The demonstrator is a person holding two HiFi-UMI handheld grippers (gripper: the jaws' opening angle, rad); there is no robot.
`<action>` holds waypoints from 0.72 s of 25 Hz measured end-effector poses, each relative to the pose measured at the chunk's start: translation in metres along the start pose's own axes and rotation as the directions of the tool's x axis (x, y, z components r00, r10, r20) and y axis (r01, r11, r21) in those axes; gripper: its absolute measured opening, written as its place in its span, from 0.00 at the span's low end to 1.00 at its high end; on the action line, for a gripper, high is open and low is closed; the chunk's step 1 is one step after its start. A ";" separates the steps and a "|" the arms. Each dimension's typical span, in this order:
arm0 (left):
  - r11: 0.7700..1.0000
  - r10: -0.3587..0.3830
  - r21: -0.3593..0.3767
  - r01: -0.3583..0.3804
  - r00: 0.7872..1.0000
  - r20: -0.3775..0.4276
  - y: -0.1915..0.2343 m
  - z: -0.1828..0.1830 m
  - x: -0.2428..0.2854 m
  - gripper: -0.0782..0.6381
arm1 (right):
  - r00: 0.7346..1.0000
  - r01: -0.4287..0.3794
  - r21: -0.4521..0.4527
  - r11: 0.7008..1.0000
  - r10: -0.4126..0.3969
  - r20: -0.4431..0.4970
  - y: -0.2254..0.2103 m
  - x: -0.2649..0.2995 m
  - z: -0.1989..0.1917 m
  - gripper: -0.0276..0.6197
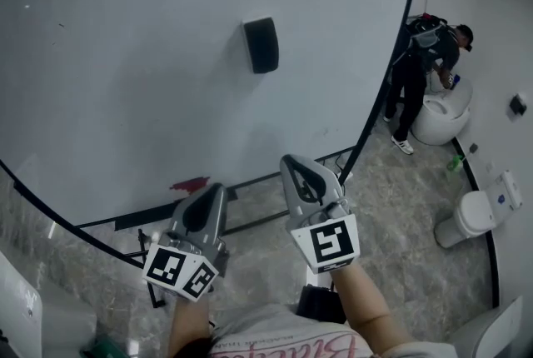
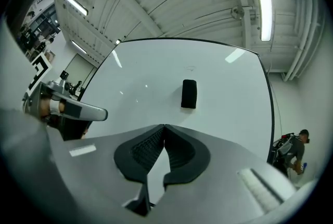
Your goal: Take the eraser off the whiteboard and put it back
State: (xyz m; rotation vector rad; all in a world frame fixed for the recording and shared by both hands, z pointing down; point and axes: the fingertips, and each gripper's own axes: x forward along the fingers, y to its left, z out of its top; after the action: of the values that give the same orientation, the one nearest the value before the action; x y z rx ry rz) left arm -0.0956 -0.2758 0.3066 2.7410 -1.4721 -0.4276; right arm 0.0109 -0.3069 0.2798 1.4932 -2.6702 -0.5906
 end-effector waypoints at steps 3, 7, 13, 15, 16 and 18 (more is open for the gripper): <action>1.000 -0.004 -0.002 0.004 1.000 0.002 -0.001 -0.001 0.002 0.11 | 0.999 -0.004 0.031 1.000 0.005 -0.033 0.011 -0.013 -0.011 0.05; 1.000 -0.012 -0.009 0.012 1.000 0.000 -0.004 -0.003 0.004 0.11 | 0.997 -0.007 0.071 0.997 0.013 -0.076 0.023 -0.024 -0.025 0.05; 1.000 -0.022 -0.013 0.022 1.000 0.002 -0.007 -0.004 0.006 0.11 | 0.994 -0.018 0.134 0.991 0.033 -0.109 0.031 -0.030 -0.038 0.04; 1.000 -0.024 -0.014 0.024 1.000 0.005 -0.007 -0.003 0.007 0.11 | 0.993 -0.019 0.137 0.990 0.035 -0.112 0.031 -0.031 -0.039 0.04; 1.000 -0.024 -0.015 0.024 1.000 0.007 -0.007 -0.003 0.007 0.11 | 0.993 -0.019 0.138 0.990 0.035 -0.114 0.030 -0.031 -0.039 0.04; 1.000 -0.023 -0.019 0.024 1.000 0.011 -0.008 -0.003 0.007 0.11 | 0.993 -0.018 0.139 0.990 0.034 -0.115 0.029 -0.031 -0.038 0.04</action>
State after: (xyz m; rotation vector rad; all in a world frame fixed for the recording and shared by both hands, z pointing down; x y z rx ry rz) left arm -0.0851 -0.2778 0.3067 2.7484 -1.4320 -0.4544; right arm 0.0119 -0.2793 0.3302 1.4713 -2.6841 -0.3128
